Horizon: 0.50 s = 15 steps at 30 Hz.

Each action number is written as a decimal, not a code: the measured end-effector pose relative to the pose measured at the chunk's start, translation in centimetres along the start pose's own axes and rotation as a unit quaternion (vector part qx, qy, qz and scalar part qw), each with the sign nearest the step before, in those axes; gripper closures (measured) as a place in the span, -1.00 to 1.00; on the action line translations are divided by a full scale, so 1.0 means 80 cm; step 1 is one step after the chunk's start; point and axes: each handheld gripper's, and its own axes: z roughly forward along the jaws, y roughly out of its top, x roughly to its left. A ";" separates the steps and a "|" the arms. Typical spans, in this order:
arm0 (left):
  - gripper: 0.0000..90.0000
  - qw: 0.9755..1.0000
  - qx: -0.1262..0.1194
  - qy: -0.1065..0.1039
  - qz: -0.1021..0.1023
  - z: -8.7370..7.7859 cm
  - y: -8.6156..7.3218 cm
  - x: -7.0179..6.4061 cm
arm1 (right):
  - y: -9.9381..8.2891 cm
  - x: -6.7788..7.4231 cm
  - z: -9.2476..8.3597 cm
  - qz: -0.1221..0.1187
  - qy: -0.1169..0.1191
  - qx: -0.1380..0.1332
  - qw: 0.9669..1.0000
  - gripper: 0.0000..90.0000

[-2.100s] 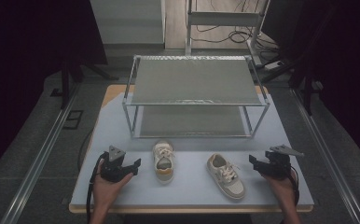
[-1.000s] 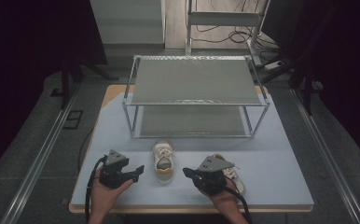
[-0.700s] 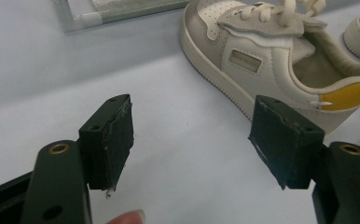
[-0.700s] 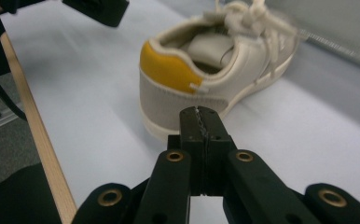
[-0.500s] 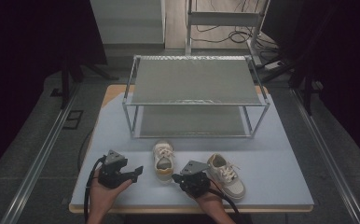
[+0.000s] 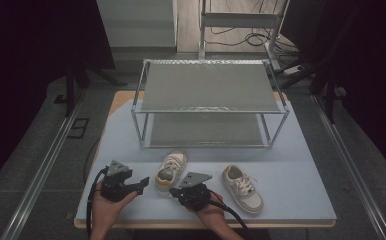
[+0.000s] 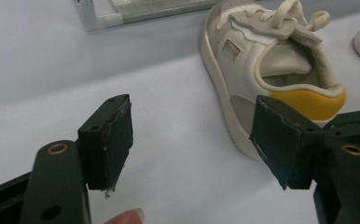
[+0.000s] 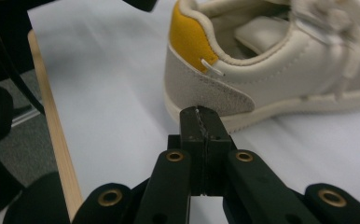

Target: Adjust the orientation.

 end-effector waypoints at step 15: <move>-0.35 1.000 0.006 -0.005 -0.005 0.003 -0.001 0.003 | -0.027 -0.011 -0.078 0.005 -0.050 -0.022 0.998 0.97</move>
